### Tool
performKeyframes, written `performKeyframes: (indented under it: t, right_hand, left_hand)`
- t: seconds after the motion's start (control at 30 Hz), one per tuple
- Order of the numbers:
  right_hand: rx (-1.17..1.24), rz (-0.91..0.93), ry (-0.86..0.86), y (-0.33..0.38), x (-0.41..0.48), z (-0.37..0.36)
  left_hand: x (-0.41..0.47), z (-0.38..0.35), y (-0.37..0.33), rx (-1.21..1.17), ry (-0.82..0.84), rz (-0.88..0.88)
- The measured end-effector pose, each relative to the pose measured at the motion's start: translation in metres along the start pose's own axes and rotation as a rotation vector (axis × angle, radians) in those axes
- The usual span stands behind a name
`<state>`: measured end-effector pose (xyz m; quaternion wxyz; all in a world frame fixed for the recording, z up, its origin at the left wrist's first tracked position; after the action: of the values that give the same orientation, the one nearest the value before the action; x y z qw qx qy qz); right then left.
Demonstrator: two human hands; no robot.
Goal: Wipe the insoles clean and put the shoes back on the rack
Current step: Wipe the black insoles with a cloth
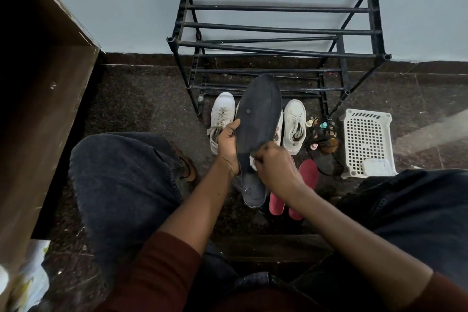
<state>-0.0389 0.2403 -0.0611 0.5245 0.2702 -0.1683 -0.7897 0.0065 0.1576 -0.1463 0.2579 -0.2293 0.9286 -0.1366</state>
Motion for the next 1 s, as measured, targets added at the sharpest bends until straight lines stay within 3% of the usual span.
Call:
performKeyframes:
  t: [0.1, 0.4, 0.7, 0.83, 1.0]
  right_hand:
    - [0.011, 0.030, 0.012, -0.001, -0.003, -0.005]
    - [0.000, -0.136, -0.229, -0.039, 0.051, 0.041]
    - [0.095, 0.155, -0.085, 0.006, -0.013, -0.007]
    - [0.103, 0.155, -0.110, 0.002, -0.001, 0.002]
    - [0.013, 0.088, -0.233, -0.011, 0.043, 0.030]
  left_hand:
    - [-0.002, -0.001, 0.000, 0.042, -0.005, 0.022]
    - [-0.010, -0.004, 0.001, 0.159, 0.021, 0.087]
    - [-0.008, -0.003, 0.006, 0.027, 0.013, 0.068]
    - [-0.014, -0.018, 0.005, 0.013, 0.148, 0.093]
    - [-0.013, -0.014, 0.007, 0.087, 0.133, 0.138]
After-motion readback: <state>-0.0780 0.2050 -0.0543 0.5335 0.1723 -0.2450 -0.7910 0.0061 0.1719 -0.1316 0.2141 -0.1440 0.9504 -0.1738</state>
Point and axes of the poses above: each hand's wrist, its own x-axis towards the middle knuckle, its own z-axis out of the back of the hand, y = z × x, the point moved 5 cm from there along x, towards the middle knuckle, and after that the axes turned 7 degrees about y, right-handed, at the moved point
